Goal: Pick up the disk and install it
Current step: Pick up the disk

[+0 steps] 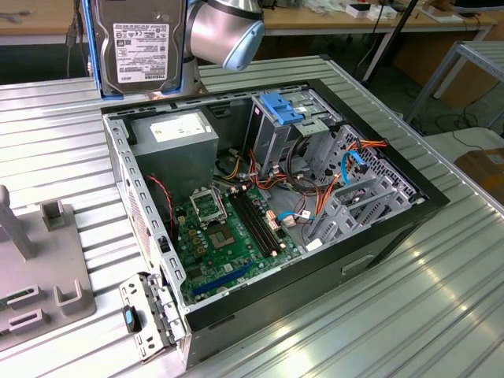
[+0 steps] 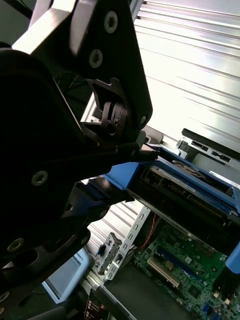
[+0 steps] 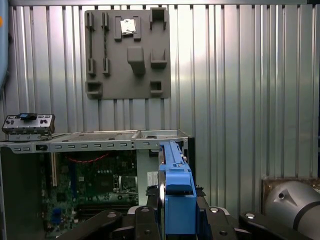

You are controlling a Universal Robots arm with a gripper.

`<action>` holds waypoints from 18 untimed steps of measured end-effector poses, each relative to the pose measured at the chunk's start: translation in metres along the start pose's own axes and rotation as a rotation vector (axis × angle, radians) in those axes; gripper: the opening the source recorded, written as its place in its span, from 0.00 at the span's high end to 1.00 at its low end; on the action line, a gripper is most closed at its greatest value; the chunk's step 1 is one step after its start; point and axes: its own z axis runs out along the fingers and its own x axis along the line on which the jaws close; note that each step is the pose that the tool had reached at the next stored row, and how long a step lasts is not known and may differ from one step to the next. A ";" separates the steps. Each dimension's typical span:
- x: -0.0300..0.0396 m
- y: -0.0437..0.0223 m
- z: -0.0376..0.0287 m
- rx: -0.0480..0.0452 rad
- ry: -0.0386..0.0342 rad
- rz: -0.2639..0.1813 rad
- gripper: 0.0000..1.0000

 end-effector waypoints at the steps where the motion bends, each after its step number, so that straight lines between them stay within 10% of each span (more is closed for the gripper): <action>1: 0.0000 -0.0009 0.0000 0.0000 0.0000 0.000 0.63; 12: -0.0001 -0.0020 0.0001 -0.0001 0.0001 0.000 0.63; 18: -0.0006 -0.0220 0.0007 0.0000 0.0000 0.000 0.63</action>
